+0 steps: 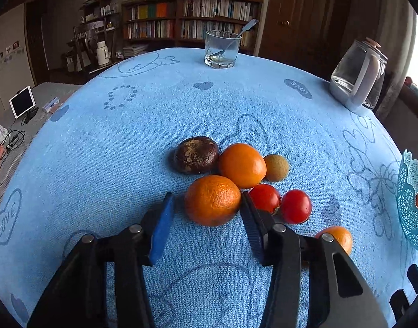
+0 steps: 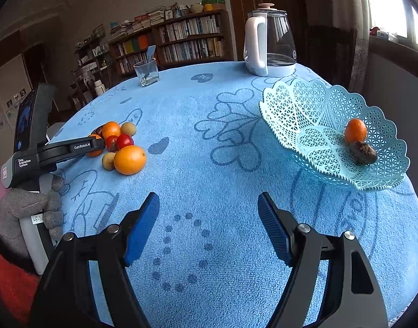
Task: Organize fruits
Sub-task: 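Grasp the large orange with the right gripper, then carry the orange into the basket and open the right gripper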
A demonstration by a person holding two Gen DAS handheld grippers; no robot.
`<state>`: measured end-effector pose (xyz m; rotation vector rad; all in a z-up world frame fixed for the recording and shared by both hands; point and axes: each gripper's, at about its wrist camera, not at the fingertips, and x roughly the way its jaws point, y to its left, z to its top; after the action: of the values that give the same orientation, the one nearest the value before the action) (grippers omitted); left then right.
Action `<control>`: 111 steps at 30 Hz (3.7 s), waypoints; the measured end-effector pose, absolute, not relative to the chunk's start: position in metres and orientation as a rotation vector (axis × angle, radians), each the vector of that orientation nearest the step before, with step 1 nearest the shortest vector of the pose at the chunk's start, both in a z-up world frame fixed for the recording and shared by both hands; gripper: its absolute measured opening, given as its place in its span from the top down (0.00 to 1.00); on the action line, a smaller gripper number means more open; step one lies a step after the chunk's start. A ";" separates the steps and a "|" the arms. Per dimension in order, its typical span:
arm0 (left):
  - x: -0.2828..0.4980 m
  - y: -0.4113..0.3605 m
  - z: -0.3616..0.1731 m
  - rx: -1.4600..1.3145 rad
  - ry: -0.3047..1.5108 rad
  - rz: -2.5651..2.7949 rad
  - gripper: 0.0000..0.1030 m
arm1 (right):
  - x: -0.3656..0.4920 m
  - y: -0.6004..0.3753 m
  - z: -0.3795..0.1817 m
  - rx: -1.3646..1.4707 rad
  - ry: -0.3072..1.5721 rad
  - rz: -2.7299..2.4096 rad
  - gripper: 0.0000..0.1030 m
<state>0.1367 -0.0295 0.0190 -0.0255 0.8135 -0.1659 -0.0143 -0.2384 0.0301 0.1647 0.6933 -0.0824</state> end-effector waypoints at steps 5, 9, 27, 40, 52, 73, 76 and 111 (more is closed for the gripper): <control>0.128 -0.024 0.024 -0.058 0.770 -0.190 0.59 | -0.010 -0.234 0.030 0.156 0.709 -0.077 0.26; 0.118 -0.013 0.030 -0.078 0.739 -0.179 0.60 | -0.001 -0.230 0.033 0.167 0.728 -0.047 0.26; 0.097 0.021 0.033 -0.110 0.668 -0.121 0.60 | 0.071 -0.185 0.027 0.158 0.825 0.094 0.26; 0.097 0.022 0.031 -0.129 0.669 -0.139 0.60 | 0.101 -0.173 0.018 0.186 0.865 0.134 0.30; 0.097 0.020 0.032 -0.130 0.667 -0.144 0.60 | 0.099 -0.163 0.017 0.129 0.853 0.128 0.55; 0.098 0.012 0.036 -0.121 0.655 -0.158 0.60 | 0.071 -0.176 0.042 0.165 0.772 0.068 0.55; 0.098 0.011 0.036 -0.121 0.655 -0.158 0.60 | 0.067 -0.182 0.046 0.177 0.761 0.051 0.55; 0.093 0.017 0.035 -0.105 0.637 -0.152 0.60 | 0.003 -0.309 0.079 0.313 0.613 -0.290 0.55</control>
<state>0.0933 0.0171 0.0349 -0.1048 0.6367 -0.1523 0.0025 -0.3090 0.0794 0.3134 0.6128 -0.2904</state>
